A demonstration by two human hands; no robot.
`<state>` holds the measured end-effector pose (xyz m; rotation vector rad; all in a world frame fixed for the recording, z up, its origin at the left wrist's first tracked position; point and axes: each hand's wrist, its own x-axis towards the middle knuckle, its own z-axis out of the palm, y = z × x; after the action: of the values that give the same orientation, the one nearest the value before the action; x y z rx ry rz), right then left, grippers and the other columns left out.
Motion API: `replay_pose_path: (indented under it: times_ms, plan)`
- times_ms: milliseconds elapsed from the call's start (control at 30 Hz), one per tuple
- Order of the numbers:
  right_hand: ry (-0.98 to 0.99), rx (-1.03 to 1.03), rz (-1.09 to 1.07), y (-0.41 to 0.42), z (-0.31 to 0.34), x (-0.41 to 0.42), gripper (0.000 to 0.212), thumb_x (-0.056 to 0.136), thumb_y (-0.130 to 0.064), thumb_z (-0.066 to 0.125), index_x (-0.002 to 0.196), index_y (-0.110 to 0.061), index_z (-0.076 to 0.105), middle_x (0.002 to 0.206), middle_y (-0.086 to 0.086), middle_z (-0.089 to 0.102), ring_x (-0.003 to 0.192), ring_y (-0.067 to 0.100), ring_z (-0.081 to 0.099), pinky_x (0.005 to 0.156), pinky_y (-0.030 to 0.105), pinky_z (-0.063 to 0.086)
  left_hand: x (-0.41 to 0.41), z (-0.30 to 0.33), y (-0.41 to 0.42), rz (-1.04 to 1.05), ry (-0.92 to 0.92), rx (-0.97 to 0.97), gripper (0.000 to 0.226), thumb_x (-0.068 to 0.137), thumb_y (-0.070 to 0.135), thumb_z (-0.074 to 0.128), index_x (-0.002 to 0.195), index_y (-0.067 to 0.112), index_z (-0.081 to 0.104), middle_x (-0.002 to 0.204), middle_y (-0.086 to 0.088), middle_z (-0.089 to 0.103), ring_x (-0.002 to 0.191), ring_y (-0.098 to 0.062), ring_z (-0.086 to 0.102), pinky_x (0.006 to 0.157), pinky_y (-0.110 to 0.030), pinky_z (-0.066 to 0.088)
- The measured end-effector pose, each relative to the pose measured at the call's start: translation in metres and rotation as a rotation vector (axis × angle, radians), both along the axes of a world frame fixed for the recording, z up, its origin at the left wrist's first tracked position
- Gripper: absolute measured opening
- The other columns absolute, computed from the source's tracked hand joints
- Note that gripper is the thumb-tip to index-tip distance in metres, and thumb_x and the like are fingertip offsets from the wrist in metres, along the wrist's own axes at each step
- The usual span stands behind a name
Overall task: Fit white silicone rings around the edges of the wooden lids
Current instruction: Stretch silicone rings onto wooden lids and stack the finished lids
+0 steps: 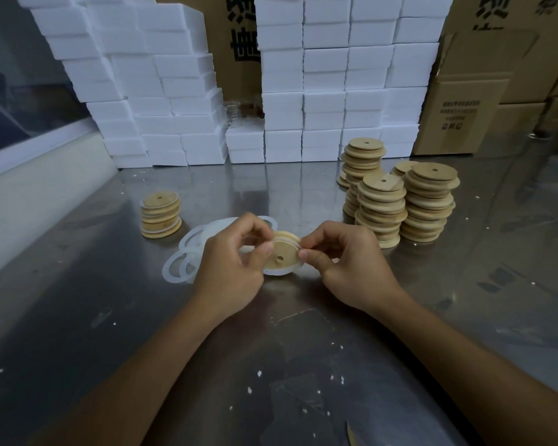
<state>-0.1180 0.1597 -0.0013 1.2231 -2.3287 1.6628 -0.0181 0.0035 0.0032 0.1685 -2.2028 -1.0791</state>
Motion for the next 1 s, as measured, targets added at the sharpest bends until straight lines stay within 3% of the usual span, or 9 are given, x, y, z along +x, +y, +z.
replay_pose_path:
  times_ms: [167,400,600,767,900,1000]
  plan:
    - [0.205,0.035,0.015,-0.0022,-0.0005,0.0056,0.005,0.085,-0.01,0.075,0.089,-0.011,0.074,0.084,-0.006,0.074,0.078,0.007,0.069,0.075,0.029,0.058,0.0014,0.0014,0.0059,-0.031,0.04,-0.153,0.015,0.088,0.003,0.066,0.085,0.017,0.064,0.092,0.005,0.07,0.094,-0.012,0.065,0.081,-0.032,0.056]
    - [0.009,-0.013,0.031,-0.0034,-0.0032,0.004,0.006,0.084,-0.014,0.078,0.086,-0.011,0.073,0.086,-0.007,0.075,0.079,0.004,0.071,0.072,0.025,0.059,-0.0008,0.0,0.0015,0.018,0.013,0.039,0.018,0.085,-0.001,0.068,0.081,0.016,0.063,0.088,0.001,0.07,0.089,-0.014,0.066,0.082,-0.032,0.056]
    - [-0.135,-0.053,0.046,-0.0027,0.0011,0.0021,0.006,0.081,-0.005,0.078,0.081,-0.004,0.073,0.08,0.01,0.075,0.076,0.027,0.072,0.074,0.042,0.06,-0.0018,0.0001,0.0004,-0.014,0.016,0.079,0.023,0.085,-0.002,0.067,0.079,0.019,0.063,0.089,0.004,0.07,0.089,-0.015,0.068,0.081,-0.03,0.057]
    - [-0.169,-0.058,0.078,-0.0004,0.0051,0.0014,0.008,0.081,-0.001,0.077,0.083,0.004,0.072,0.081,0.016,0.075,0.076,0.034,0.071,0.072,0.041,0.058,-0.001,0.0011,0.0005,-0.019,0.007,0.106,0.024,0.086,-0.001,0.068,0.079,0.022,0.063,0.09,0.007,0.07,0.09,-0.012,0.068,0.082,-0.023,0.056]
    - [-0.156,-0.062,0.074,-0.0009,0.0042,0.0044,0.009,0.082,-0.006,0.078,0.087,0.001,0.074,0.085,0.012,0.076,0.081,0.029,0.073,0.078,0.047,0.059,-0.0007,0.001,-0.0004,-0.006,0.002,0.156,0.022,0.086,0.0,0.068,0.079,0.02,0.063,0.092,0.004,0.072,0.09,-0.013,0.07,0.08,-0.023,0.056]
    - [-0.132,-0.04,0.081,-0.0021,0.003,0.0057,0.01,0.084,-0.009,0.077,0.09,-0.003,0.075,0.089,0.005,0.076,0.084,0.019,0.073,0.079,0.041,0.06,-0.0013,0.0002,-0.0022,-0.005,0.001,0.255,0.022,0.087,-0.002,0.066,0.079,0.019,0.062,0.091,0.004,0.073,0.087,-0.012,0.072,0.073,-0.021,0.056]
